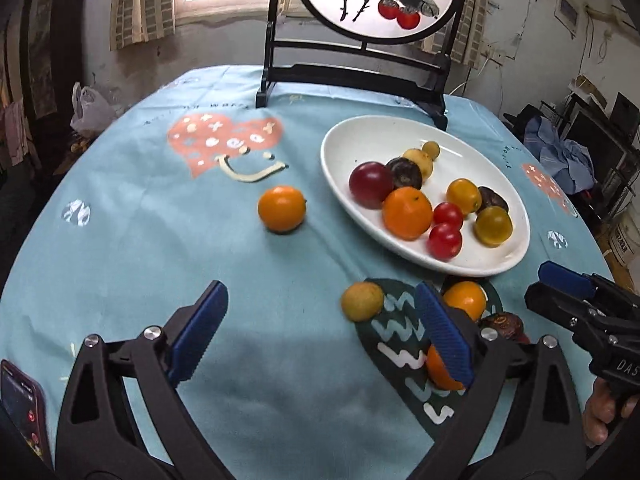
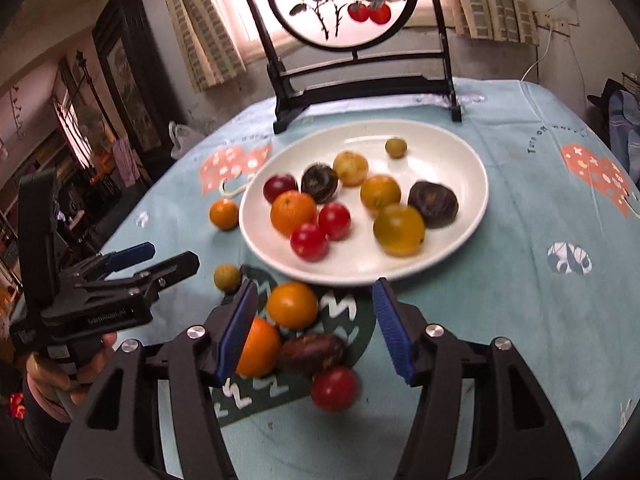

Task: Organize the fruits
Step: 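Grasp the brown date-like fruit with the right tool while the left tool grasps the mandarin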

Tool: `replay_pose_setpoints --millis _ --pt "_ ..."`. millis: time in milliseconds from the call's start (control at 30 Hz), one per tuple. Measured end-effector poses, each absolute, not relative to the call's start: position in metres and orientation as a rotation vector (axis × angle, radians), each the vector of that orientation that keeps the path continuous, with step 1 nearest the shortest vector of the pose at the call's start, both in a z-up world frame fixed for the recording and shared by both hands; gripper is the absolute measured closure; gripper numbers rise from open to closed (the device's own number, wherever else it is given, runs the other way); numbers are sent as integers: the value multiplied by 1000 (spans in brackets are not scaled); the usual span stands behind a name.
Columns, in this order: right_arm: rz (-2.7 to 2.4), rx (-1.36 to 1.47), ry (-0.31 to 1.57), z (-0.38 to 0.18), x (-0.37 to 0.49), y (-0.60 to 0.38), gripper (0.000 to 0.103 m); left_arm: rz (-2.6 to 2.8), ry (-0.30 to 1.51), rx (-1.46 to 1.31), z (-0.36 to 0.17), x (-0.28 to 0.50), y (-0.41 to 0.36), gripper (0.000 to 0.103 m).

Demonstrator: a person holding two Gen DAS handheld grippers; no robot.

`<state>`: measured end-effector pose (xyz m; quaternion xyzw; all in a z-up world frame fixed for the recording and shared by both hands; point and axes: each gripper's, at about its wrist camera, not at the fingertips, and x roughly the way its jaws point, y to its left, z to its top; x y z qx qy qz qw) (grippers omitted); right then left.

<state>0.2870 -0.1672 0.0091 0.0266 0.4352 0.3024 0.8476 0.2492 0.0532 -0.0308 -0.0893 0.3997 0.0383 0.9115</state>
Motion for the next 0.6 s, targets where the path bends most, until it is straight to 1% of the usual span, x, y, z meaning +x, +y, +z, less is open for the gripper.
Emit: replay_pose_setpoints --millis 100,400,600 --pt "632 -25 946 5 282 -161 43 102 827 -202 -31 248 59 7" --pt "650 -137 1007 -14 279 -150 43 91 815 -205 -25 244 58 7" --pt "648 -154 993 -17 279 -150 43 79 814 -198 -23 242 56 7"
